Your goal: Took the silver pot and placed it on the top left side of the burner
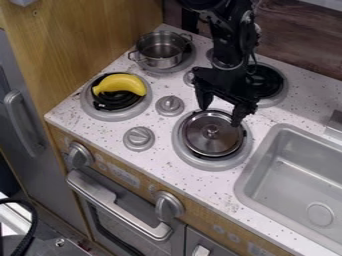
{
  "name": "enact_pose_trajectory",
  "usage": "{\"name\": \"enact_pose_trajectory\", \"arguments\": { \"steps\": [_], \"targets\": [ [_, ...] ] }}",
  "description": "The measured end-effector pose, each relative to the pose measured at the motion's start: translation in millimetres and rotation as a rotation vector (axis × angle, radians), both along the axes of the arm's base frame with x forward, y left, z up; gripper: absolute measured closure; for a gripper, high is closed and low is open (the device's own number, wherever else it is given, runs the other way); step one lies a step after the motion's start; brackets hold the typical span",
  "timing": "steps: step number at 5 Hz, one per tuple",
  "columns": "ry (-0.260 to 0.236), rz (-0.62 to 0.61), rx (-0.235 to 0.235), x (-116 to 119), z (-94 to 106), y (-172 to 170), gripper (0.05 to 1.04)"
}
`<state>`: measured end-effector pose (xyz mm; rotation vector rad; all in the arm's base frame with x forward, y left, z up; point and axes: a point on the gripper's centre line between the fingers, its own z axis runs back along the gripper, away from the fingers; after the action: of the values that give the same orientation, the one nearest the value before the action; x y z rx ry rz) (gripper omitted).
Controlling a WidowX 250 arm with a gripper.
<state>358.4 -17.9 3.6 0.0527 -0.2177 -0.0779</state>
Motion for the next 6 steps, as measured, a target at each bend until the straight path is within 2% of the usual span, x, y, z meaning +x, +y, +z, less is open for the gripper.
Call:
{"name": "enact_pose_trajectory", "arguments": {
  "steps": [1, 2, 3, 4, 5, 6],
  "targets": [
    [0.045, 0.004, -0.001, -7, -14.8, 0, 0.086],
    [0.017, -0.003, -0.013, 11, -18.9, 15, 0.086],
    [-0.053, 0.017, 0.0, 39, -20.2, 57, 0.086],
    [-0.146, 0.029, 0.052, 68, -21.9, 98, 0.087],
    [-0.212, 0.075, 0.051, 87, -20.9, 130, 0.086],
    [-0.249, 0.109, 0.079, 99, -15.9, 154, 0.086]
  ]
}}
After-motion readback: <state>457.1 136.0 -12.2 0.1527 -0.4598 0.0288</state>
